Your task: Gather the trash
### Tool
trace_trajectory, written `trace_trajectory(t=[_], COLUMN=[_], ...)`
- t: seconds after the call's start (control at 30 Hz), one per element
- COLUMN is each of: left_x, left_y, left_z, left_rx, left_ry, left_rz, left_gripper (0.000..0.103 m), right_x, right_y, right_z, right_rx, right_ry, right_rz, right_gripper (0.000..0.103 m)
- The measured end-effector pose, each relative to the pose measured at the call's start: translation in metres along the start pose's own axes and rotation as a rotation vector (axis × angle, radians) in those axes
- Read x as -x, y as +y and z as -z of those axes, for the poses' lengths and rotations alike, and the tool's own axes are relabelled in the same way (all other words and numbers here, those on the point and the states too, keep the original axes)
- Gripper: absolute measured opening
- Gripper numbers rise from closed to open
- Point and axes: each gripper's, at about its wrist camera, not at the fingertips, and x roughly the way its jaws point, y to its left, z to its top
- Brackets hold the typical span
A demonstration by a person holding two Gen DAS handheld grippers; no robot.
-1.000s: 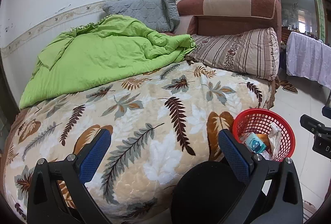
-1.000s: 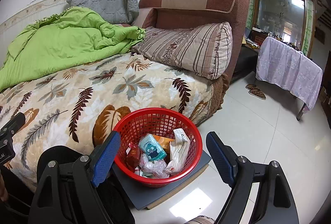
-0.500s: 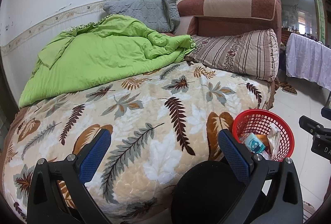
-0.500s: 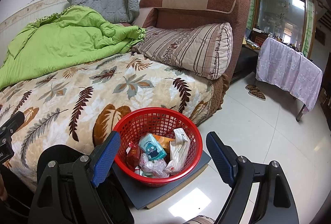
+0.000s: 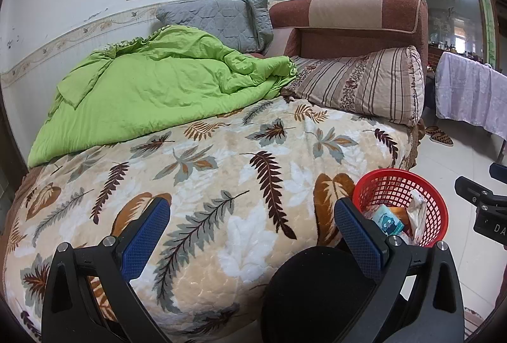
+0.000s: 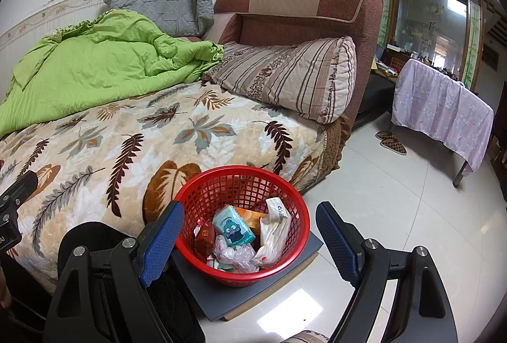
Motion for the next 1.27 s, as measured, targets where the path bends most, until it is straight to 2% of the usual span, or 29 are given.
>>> trace_trajectory(t=[0.93, 1.07, 1.13, 1.27], left_x=[-0.002, -0.007, -0.011, -0.025], left_y=[0.004, 0.016, 0.031, 0.084], left_z=[0.001, -0.003, -0.004, -0.002], left_rx=[0.020, 0.064, 0.088, 0.213], left_ry=[0.012, 0.047, 0.056, 0.084], left_rz=[0.014, 0.015, -0.024, -0.122], left_gripper=[0.103, 0.103, 0.103, 0.103], right_x=[0.003, -0.010, -0.018, -0.043], right_y=[0.007, 0.024, 0.041, 0.094], right_z=[-0.007, -0.022, -0.037, -0.070], right_rx=[0.029, 0.057, 0.082, 0.142], right_ry=[-0.009, -0.003, -0.011, -0.004], right_rz=[-0.007, -0.058, -0.100, -0.212], right_gripper=[0.088, 0.089, 0.089, 0.094])
